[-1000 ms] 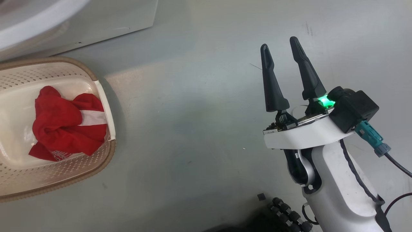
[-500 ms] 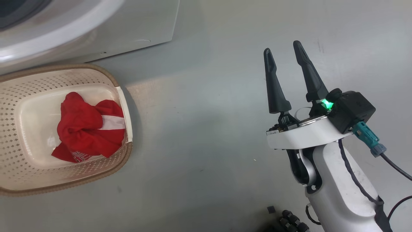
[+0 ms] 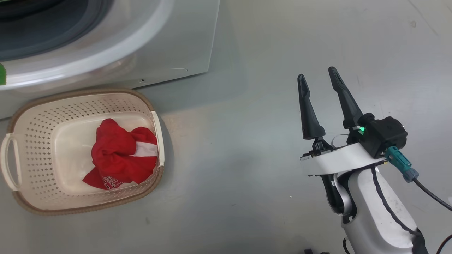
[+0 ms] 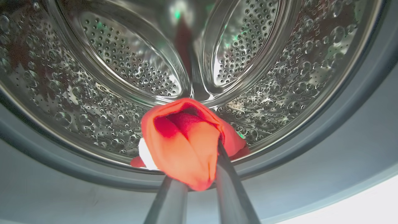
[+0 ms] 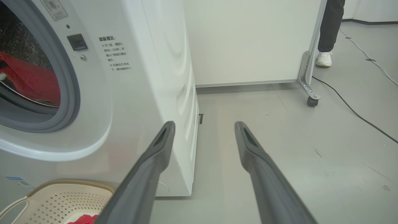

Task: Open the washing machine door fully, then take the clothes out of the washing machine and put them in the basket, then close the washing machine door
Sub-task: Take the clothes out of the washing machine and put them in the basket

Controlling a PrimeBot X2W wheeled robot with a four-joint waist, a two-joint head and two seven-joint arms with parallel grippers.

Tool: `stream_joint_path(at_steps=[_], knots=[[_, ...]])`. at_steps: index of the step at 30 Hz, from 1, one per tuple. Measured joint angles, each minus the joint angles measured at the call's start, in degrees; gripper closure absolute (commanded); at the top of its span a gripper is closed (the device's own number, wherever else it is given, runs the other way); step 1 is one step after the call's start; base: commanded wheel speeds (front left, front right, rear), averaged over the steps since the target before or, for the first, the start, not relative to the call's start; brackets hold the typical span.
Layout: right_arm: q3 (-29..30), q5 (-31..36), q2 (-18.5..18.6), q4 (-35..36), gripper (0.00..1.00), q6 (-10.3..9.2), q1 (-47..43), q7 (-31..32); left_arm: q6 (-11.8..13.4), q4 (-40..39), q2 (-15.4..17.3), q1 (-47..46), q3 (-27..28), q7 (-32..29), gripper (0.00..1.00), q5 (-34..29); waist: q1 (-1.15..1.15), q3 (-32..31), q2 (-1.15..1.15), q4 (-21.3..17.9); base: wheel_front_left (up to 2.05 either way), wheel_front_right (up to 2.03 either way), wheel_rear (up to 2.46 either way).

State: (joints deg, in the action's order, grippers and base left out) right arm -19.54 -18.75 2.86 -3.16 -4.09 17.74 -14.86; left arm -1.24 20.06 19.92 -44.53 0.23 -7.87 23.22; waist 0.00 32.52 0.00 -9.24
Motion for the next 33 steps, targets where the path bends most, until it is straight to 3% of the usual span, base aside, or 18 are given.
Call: stream_joint_path(at_steps=[33], knots=[[4.7, 3.8, -0.1, -1.8, 0.00, 0.52, -10.5, 0.0, 3.3, -16.9, -10.4, 25.5, -1.0, 18.0, 1.00, 0.3, 0.00, -17.8, 0.00, 4.9, 0.00, 0.00, 0.00]])
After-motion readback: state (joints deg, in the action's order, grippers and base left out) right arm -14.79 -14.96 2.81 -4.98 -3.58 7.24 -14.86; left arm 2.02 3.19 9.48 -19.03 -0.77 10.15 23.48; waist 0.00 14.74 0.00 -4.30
